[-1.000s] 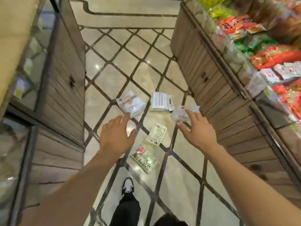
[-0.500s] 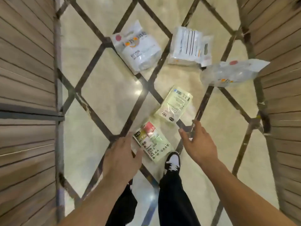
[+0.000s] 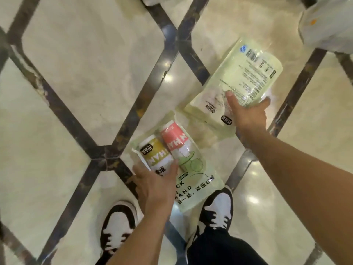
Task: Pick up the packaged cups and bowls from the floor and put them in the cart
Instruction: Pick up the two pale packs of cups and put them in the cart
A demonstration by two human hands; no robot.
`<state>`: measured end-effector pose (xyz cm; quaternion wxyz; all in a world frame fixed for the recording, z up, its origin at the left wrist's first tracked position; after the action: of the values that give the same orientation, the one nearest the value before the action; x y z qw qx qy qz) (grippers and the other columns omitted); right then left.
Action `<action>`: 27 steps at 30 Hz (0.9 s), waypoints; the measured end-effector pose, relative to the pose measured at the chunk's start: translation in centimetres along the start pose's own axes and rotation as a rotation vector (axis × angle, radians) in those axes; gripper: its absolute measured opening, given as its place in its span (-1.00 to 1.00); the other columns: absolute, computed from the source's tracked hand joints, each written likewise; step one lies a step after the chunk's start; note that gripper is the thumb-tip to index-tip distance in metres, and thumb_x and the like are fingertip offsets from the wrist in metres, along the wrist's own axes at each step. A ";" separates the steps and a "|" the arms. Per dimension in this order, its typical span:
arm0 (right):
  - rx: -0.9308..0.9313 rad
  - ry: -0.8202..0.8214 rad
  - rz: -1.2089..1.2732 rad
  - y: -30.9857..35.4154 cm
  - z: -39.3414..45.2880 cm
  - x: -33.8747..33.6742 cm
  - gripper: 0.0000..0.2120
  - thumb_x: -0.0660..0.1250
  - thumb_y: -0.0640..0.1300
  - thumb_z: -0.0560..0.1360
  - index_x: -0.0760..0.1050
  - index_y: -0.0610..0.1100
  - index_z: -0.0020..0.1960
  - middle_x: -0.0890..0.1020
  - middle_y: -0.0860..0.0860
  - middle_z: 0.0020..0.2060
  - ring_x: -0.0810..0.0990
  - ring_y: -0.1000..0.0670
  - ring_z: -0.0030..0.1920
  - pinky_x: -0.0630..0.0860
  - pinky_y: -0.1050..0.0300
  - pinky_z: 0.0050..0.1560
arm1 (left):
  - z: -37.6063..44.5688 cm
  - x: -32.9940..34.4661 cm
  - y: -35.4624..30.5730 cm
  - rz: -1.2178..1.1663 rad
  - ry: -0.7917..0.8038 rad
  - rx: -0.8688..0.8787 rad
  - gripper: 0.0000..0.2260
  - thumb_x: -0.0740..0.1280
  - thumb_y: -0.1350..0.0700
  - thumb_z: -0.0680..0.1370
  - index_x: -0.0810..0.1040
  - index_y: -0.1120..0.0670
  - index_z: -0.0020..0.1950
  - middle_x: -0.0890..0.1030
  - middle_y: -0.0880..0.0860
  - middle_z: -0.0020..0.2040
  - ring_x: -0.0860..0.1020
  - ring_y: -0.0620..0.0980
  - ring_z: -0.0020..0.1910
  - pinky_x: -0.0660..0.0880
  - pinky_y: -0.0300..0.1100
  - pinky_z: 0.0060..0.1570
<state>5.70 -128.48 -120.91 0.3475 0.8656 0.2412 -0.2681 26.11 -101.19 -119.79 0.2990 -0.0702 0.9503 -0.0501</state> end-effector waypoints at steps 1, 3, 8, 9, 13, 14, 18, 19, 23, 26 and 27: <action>0.018 0.001 0.053 -0.3 0.7 0.9 0.25 0.45 0.55 0.20 0.03 -0.12 0.58 0.51 -0.14 0.36 0.56 -0.24 0.30 0.57 -0.24 0.26 | 0.6 0.8 0.6 -0.102 0.005 -0.049 0.01 0.50 -0.32 0.43 0.08 0.14 0.63 0.41 0.20 0.46 0.46 0.26 0.39 0.46 0.06 0.17; 0.026 -0.031 0.126 -1.0 1.9 1.9 0.11 0.56 0.35 0.31 0.06 -0.14 0.56 0.49 -0.12 0.37 0.54 -0.20 0.32 0.54 -0.15 0.31 | 1.5 1.9 1.2 -0.243 0.008 -0.073 -0.06 0.54 -0.34 0.35 0.25 0.06 0.56 0.54 0.10 0.35 0.55 0.20 0.30 0.50 0.13 0.26; 0.106 -0.038 0.275 -2.2 2.1 1.7 0.09 0.68 0.14 0.29 0.08 -0.13 0.56 0.51 -0.01 0.25 0.59 -0.08 0.21 0.60 0.09 0.06 | 2.0 2.3 1.4 -0.394 0.097 -0.107 -0.31 0.63 -0.27 0.17 0.64 0.03 0.19 0.75 0.01 0.02 0.71 0.08 0.02 0.64 0.13 0.15; 0.109 -0.027 0.293 -2.3 1.9 1.5 0.07 0.69 0.10 0.29 0.10 -0.12 0.54 0.54 0.01 0.22 0.59 -0.06 0.19 0.61 0.15 -0.01 | 2.0 2.2 1.0 -0.413 0.124 -0.110 -0.42 0.65 -0.21 0.22 0.68 0.05 0.11 0.76 0.04 -0.04 0.72 0.08 -0.03 0.66 0.09 0.08; 0.037 -0.021 0.317 -1.4 0.6 -0.9 0.08 0.74 0.05 0.21 0.17 -0.06 0.52 0.56 0.16 0.05 0.61 0.01 0.10 0.63 -0.08 0.18 | 1.5 -0.3 -1.1 -0.379 0.116 -0.083 -0.64 0.67 -0.11 0.32 0.68 0.10 -0.11 0.72 0.05 -0.22 0.68 0.02 -0.22 0.54 -0.17 -0.26; 0.012 -0.018 0.325 -0.9 -0.1 -2.0 0.08 0.74 0.02 0.22 0.17 -0.06 0.54 0.55 0.19 0.03 0.61 0.03 0.09 0.64 -0.05 0.16 | 1.1 -1.5 -1.8 -0.353 0.102 -0.052 -0.66 0.67 -0.12 0.32 0.69 0.08 -0.13 0.73 0.03 -0.23 0.69 0.03 -0.22 0.55 -0.17 -0.24; -0.052 0.016 0.370 1.3 -2.3 -6.3 0.04 0.74 0.06 0.21 0.26 -0.06 0.52 0.65 0.12 0.11 0.67 0.03 0.12 0.67 -0.02 0.06 | -0.7 -6.9 -4.7 -0.377 0.074 0.070 -0.74 0.67 -0.02 0.35 0.69 0.05 -0.12 0.75 0.04 -0.19 0.71 0.02 -0.21 0.54 -0.19 -0.25; -0.063 0.027 0.373 2.0 -3.1 -7.8 0.00 0.74 0.09 0.20 0.31 -0.06 0.49 0.68 0.07 0.14 0.71 -0.01 0.12 0.69 -0.10 0.09 | -1.6 -8.3 -5.5 -0.397 0.088 0.093 -0.76 0.66 0.01 0.36 0.69 0.04 -0.10 0.76 0.06 -0.19 0.73 0.05 -0.22 0.57 -0.16 -0.21; -0.135 0.069 0.418 6.8 -7.9 -14.5 -0.15 0.69 0.00 0.32 0.33 -0.09 0.47 0.70 0.04 0.14 0.75 0.03 0.04 0.71 -0.07 0.06 | -6.9 -14.6 -10.5 -0.478 0.135 0.222 -0.72 0.62 0.07 0.40 0.69 0.01 0.07 0.79 -0.01 -0.12 0.76 0.10 -0.08 0.63 0.02 -0.02; -0.260 0.055 0.404 12.0 -12.6 -20.8 -0.13 0.67 0.00 0.34 0.28 -0.01 0.50 0.69 0.10 0.15 0.73 0.10 0.06 0.69 -0.01 0.09 | -13.2 -19.6 -16.4 -0.509 0.148 0.364 -0.70 0.59 0.10 0.42 0.67 0.01 0.13 0.79 -0.01 -0.11 0.77 0.08 -0.11 0.64 -0.06 -0.15; -0.300 0.051 0.386 13.9 -14.2 -23.1 -0.13 0.67 0.03 0.34 0.28 0.04 0.50 0.68 0.13 0.15 0.71 0.12 0.09 0.66 0.00 0.13 | -15.8 -21.2 -18.6 -0.513 0.155 0.427 -0.69 0.59 0.12 0.43 0.67 0.02 0.15 0.79 -0.01 -0.10 0.77 0.07 -0.13 0.65 -0.10 -0.23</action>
<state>1.22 -132.36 -90.98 0.5109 0.8407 0.1172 -0.1361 36.19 -115.22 -92.45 0.2114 -0.2388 0.8897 -0.3265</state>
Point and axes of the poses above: each hand's wrist, its own z-axis towards the middle knuckle, its own x-axis out of the palm, y = z × x, the point moved 10 cm from there along z, towards the middle knuckle
